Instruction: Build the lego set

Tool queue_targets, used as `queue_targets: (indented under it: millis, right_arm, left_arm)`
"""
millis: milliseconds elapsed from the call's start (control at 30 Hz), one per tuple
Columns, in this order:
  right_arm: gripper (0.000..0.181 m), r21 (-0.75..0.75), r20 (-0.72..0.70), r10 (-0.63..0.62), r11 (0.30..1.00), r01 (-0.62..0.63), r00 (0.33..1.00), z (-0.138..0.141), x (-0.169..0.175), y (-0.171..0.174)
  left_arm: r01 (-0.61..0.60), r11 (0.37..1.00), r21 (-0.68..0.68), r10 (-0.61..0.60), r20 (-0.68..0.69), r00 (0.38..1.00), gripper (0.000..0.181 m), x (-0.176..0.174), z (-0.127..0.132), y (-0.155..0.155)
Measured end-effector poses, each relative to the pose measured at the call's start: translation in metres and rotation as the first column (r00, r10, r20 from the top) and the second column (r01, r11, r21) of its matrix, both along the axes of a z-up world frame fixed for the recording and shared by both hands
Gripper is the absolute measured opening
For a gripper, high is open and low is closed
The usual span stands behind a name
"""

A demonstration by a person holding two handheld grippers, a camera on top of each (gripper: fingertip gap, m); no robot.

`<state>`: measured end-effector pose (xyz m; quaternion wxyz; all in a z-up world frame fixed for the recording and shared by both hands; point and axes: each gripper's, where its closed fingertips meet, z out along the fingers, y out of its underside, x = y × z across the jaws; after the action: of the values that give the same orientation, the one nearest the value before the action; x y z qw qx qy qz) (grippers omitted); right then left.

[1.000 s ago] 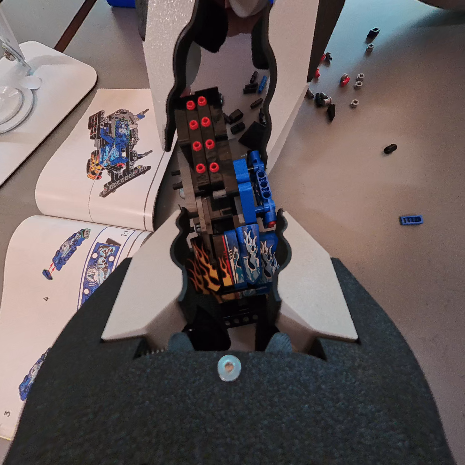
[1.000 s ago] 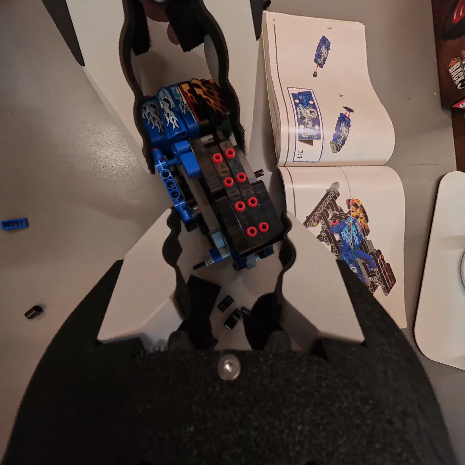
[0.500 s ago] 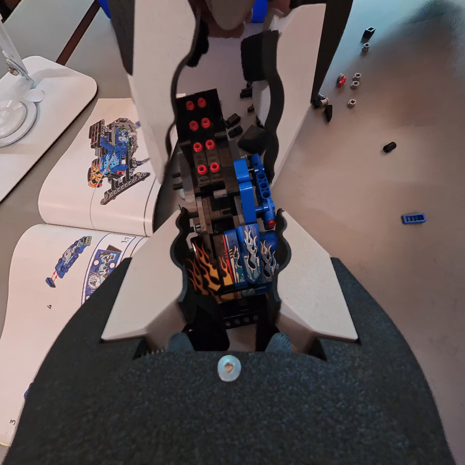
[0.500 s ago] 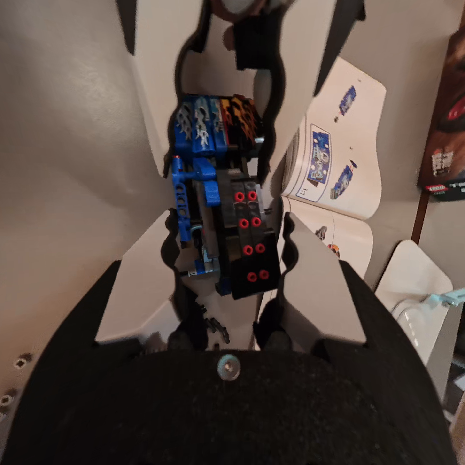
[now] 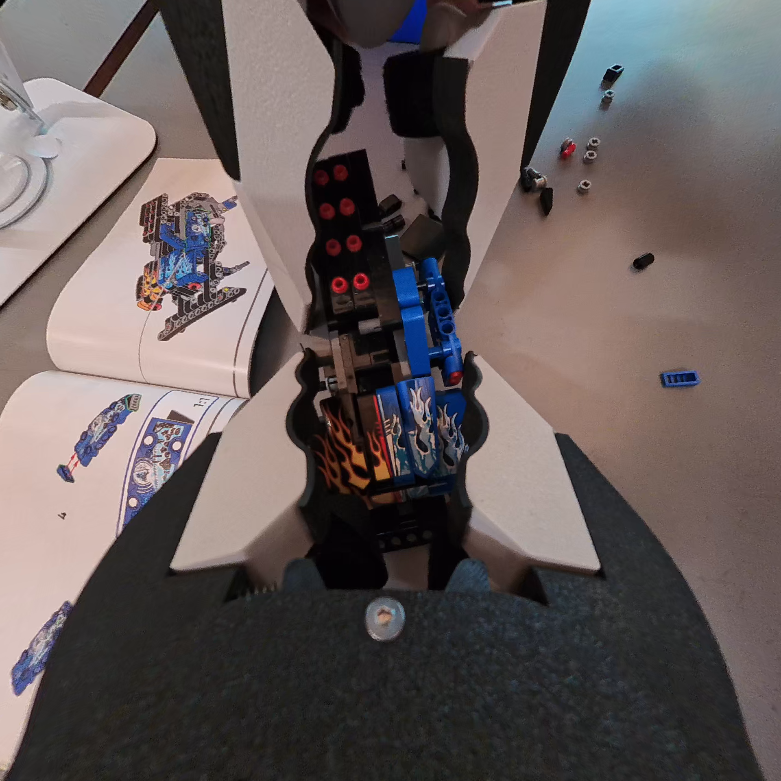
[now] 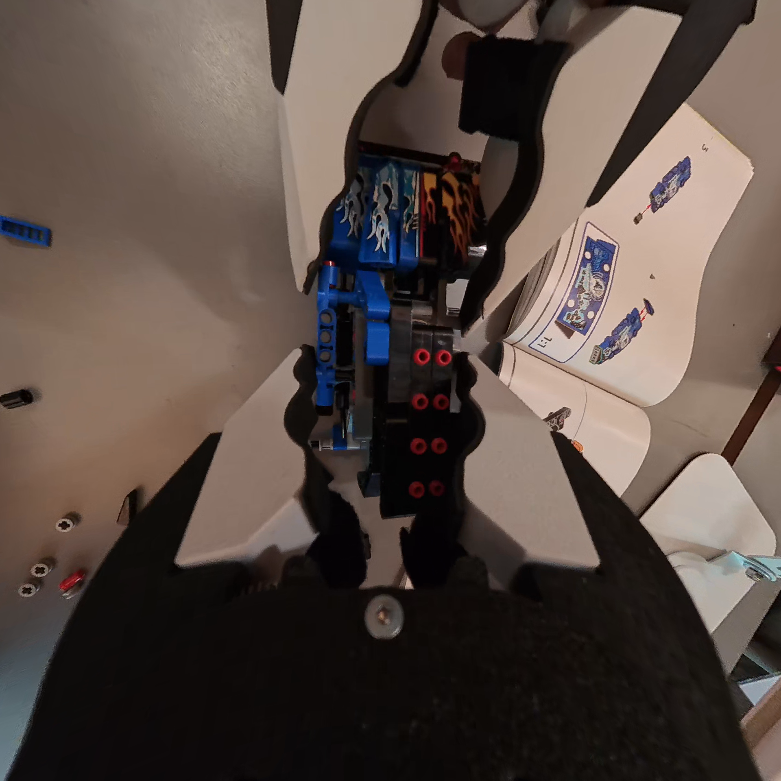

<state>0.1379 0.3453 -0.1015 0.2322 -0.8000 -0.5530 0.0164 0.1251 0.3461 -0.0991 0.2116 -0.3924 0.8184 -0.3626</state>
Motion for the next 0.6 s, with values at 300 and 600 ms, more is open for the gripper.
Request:
queue_targets:
  millis: [300,600]
  right_arm:
    - [0.066,-0.059,-0.031,-0.055,0.997,0.053,0.998,0.0019,-0.0025,-0.0022]
    - [0.066,-0.05,-0.028,-0.044,0.998,0.043,0.999,0.0015,-0.0018,-0.0025]
  left_arm:
    - [0.001,1.0,-0.02,-0.001,-0.008,1.0,0.066,-0.0007,0.0007,-0.0024]
    - [-0.009,1.0,-0.001,0.009,0.01,1.0,0.067,0.0002,0.0004,-0.0036]
